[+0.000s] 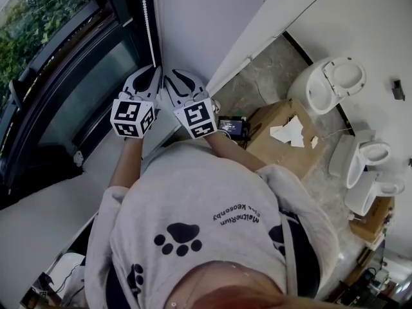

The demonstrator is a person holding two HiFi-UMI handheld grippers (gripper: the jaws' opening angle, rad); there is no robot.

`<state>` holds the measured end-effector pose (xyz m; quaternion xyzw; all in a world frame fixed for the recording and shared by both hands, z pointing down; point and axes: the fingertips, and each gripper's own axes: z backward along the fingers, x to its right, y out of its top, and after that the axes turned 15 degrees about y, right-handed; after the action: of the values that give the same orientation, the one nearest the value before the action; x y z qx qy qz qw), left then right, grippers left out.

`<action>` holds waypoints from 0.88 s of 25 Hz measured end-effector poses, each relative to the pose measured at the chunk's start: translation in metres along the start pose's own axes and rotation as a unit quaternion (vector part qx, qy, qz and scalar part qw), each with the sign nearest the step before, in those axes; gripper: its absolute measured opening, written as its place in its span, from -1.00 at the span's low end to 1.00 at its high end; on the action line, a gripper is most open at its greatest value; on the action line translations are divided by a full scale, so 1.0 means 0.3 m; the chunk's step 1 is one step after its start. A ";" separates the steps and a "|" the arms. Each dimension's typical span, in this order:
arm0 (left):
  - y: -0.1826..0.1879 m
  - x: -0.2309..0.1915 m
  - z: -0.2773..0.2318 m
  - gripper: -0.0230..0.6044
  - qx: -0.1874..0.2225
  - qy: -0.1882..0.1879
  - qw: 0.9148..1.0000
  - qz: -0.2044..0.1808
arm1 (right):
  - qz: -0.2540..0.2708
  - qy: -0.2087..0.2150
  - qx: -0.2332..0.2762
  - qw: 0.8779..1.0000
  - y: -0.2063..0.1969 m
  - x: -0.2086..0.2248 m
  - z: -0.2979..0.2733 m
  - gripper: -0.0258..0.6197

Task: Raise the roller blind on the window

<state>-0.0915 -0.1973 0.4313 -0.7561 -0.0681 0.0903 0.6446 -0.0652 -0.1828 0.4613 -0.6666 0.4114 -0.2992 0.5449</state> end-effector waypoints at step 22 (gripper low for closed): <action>0.215 -0.045 0.129 -0.71 0.090 0.088 0.992 -0.005 | 0.030 -0.081 0.112 0.990 0.316 0.056 0.150 -0.71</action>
<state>-0.1141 -0.1732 0.3625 -0.6996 -0.0063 0.0256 0.7141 -0.0400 -0.1822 0.3580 -0.6105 0.3496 -0.2719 0.6565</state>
